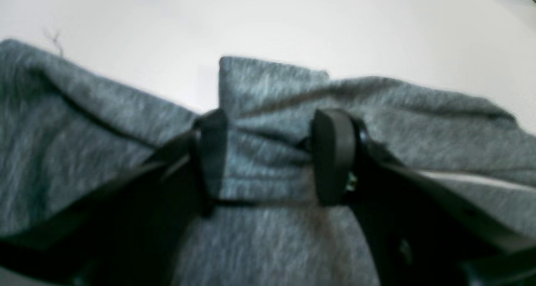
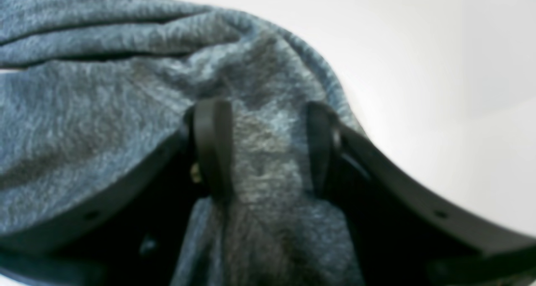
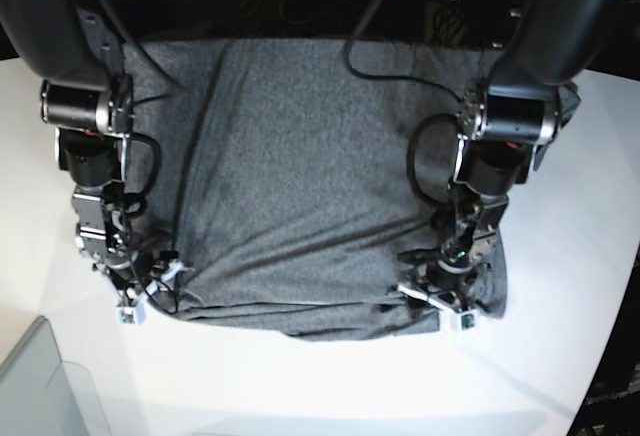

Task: Layout the t-shirt on the table in an organized manner, then fold the t-shirt properly
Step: 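Lower the shirt and shift both grippers to grasp the hem edges, then reach the left gripper to the sleeve and grasp its cuff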

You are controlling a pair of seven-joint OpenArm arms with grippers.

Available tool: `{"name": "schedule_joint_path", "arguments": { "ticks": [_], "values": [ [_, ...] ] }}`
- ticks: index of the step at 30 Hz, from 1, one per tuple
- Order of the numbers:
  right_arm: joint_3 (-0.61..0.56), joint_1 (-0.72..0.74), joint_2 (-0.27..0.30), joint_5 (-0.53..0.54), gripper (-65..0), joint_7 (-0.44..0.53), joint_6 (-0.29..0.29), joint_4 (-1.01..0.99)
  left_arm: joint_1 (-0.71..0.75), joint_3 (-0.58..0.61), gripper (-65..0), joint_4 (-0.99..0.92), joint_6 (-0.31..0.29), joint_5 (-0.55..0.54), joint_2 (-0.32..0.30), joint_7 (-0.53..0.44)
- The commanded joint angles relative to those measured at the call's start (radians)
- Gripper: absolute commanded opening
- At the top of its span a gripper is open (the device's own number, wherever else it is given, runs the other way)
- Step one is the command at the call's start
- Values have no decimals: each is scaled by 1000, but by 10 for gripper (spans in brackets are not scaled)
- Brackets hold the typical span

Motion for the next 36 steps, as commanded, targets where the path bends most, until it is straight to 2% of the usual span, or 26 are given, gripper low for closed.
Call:
{"name": "schedule_joint_path", "arguments": {
  "ticks": [1,10,19,22,28,32,36],
  "values": [
    [0,13,11,-7,-355,-37,2,5,4,-1,-326,9,-4,-1,-9,-7],
    [0,-90,17,-7,-355,-43,4,85,106,-8,-328,15,-8,-9,-66,-7],
    [0,-378,12,-7,-355,-43,5,508,188,-8,-329,42,-13,-9,-68,-7],
    [0,-450,11,-7,-355,-43,5,616,257,-8,-329,170,-13,-9,-68,43],
    [2,-518,11,-5,-355,-43,5,691,452,-11,-329,664,-4,-9,-117,291],
    [2,-521,11,-4,-355,-43,5,689,518,-12,-329,828,-4,-9,-140,342],
    [2,-521,11,-4,-355,-43,5,689,533,-51,-329,906,-4,-9,-141,337]
  ]
}}
